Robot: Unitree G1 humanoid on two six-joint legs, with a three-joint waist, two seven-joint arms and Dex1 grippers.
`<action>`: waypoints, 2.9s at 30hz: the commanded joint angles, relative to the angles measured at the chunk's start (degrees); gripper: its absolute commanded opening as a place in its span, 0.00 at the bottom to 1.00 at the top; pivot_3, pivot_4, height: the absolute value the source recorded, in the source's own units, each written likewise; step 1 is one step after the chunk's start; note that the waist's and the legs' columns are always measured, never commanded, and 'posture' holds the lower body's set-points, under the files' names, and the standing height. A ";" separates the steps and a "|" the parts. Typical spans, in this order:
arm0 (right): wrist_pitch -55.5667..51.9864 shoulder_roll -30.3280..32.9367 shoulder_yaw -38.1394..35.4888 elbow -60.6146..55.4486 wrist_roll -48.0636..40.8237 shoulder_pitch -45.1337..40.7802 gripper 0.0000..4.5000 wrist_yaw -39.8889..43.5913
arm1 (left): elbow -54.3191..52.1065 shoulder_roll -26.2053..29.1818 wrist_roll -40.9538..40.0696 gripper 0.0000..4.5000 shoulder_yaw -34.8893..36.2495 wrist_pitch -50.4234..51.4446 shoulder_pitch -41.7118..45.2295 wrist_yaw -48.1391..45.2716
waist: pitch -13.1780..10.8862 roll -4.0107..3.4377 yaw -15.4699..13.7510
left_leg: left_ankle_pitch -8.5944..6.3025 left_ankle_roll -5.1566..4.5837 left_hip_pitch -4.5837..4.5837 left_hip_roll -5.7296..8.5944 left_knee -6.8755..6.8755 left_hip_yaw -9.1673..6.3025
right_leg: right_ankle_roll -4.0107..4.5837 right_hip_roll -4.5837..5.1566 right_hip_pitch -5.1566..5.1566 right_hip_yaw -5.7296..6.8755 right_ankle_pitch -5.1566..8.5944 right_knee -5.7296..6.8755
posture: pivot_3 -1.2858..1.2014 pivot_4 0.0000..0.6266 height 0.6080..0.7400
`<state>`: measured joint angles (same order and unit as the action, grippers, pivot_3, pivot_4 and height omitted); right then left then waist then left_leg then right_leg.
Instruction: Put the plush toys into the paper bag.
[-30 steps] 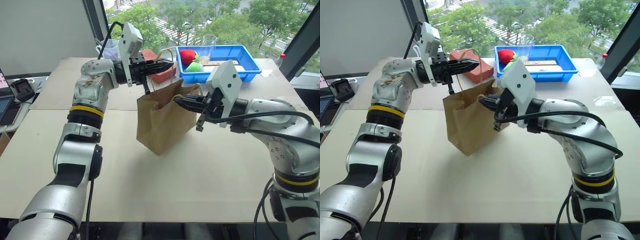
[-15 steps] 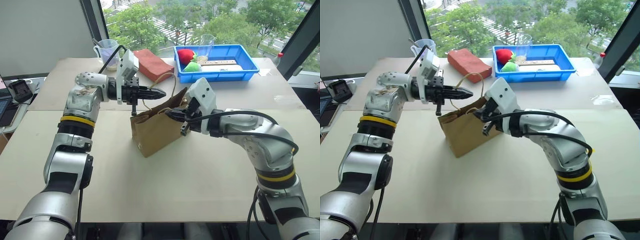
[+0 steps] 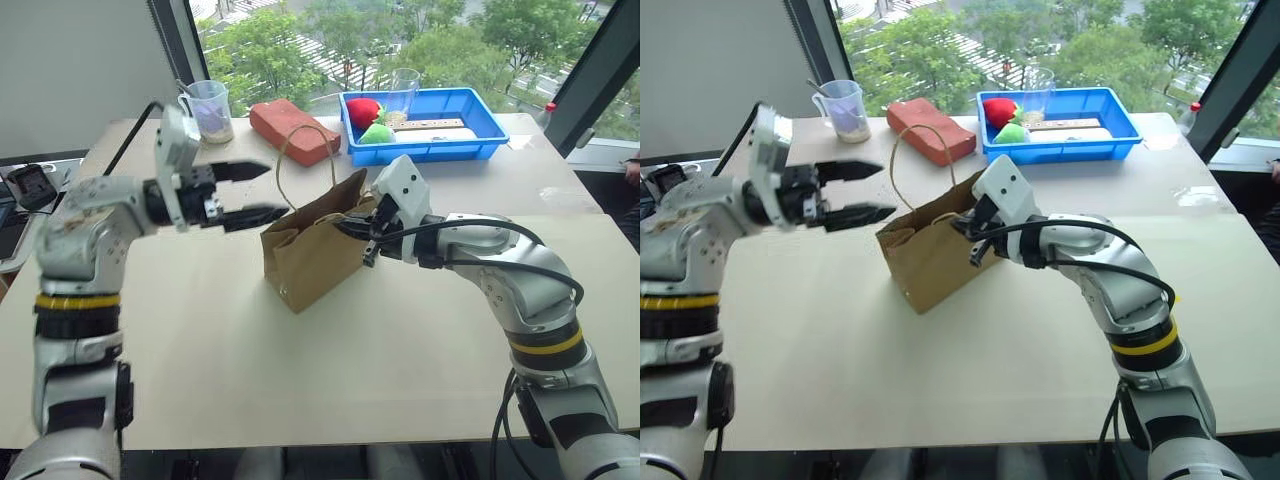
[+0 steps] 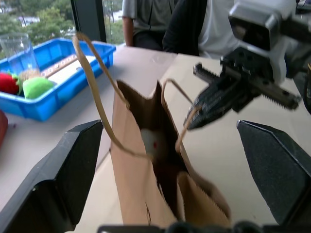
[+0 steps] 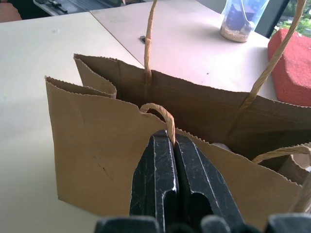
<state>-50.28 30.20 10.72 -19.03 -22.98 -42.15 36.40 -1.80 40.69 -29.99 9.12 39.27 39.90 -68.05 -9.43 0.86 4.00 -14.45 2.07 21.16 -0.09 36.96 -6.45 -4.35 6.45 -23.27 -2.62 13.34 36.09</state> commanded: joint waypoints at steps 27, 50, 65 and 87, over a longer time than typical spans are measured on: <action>-0.85 0.12 -0.92 -2.50 0.36 -2.59 0.00 0.64 | 2.20 -18.14 10.57 0.72 -9.33 -24.56 -14.48 19.74 | 0.00 0.01 -1.58 | 0.00 0.01 0.00 0.01 0.04 0.03 | 0.03 0.01 0.04 0.00 -0.02 -0.23 | 0.52 0.24 1.00; -17.17 10.81 -23.26 -10.82 -22.31 -10.16 0.99 5.35 | 13.33 -14.46 7.19 0.00 -9.69 -23.67 -3.50 6.52 | 0.00 0.01 -1.70 | 0.00 0.00 0.05 0.02 0.02 0.03 | 0.02 0.01 0.04 0.02 -0.01 -0.23 | 0.52 0.24 1.00; -15.08 36.39 -24.23 0.19 -27.33 -3.45 0.99 25.12 | 29.61 -14.64 8.33 0.00 -15.41 -33.04 5.00 -21.20 | -0.02 0.00 -1.39 | -0.06 -0.11 0.09 0.01 0.04 0.15 | -0.01 0.03 0.09 0.02 0.01 -0.42 | 0.52 0.24 1.00; 4.26 40.89 -34.68 5.10 -11.53 28.07 1.00 28.88 | 3.67 9.71 6.41 0.98 -0.52 -9.66 -4.91 -2.24 | -0.05 -0.01 -2.26 | -0.10 -0.17 0.12 -0.02 0.08 0.15 | -0.05 0.04 0.05 0.02 0.04 -0.41 | 0.52 0.24 1.00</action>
<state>-48.71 70.14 -20.90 -13.78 -35.44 -14.21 64.11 4.40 49.50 -22.54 7.00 28.44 34.84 -71.34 -9.48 0.86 1.75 -14.55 1.91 21.25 -0.10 37.04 -6.29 -4.41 6.49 -23.19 -2.61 13.38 35.67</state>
